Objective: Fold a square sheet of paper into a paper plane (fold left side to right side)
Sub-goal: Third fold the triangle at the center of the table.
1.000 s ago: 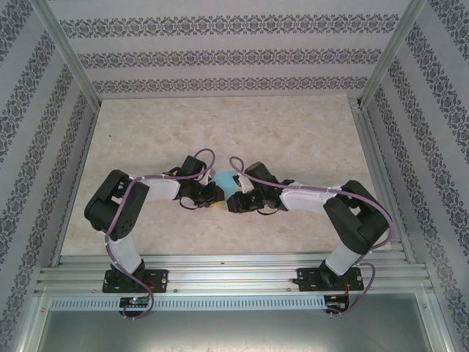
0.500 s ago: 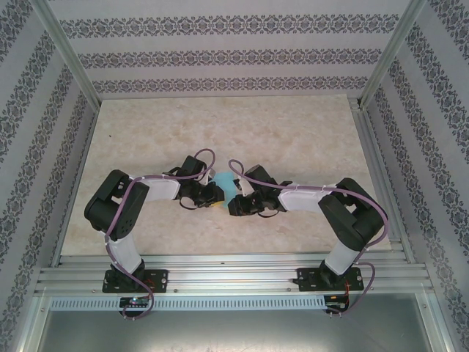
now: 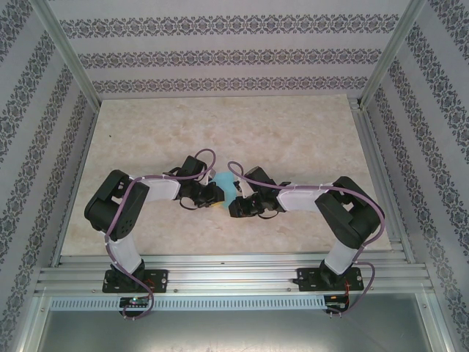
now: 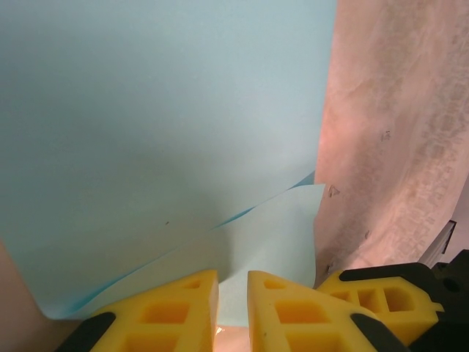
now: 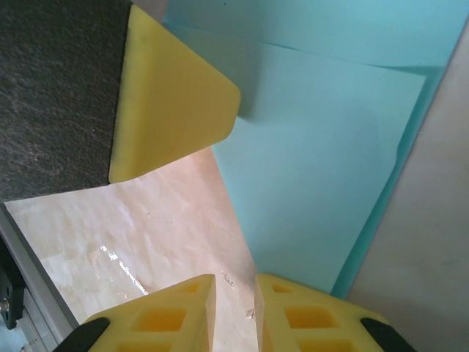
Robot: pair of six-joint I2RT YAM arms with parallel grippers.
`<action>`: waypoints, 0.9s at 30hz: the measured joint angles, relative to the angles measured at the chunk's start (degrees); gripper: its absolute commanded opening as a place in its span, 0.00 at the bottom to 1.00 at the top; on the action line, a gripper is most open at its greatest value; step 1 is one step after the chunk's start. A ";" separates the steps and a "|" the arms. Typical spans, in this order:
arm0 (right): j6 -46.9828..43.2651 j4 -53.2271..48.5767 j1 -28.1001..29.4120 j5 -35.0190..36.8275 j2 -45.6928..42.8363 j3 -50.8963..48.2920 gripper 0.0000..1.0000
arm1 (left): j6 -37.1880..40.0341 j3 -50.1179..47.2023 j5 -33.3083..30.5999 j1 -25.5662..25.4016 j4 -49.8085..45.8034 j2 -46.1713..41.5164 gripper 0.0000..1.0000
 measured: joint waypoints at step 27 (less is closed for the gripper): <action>5.46 0.72 -2.67 -3.43 0.00 -3.04 0.14 | 0.39 0.33 -0.26 -0.63 -0.28 -0.26 0.25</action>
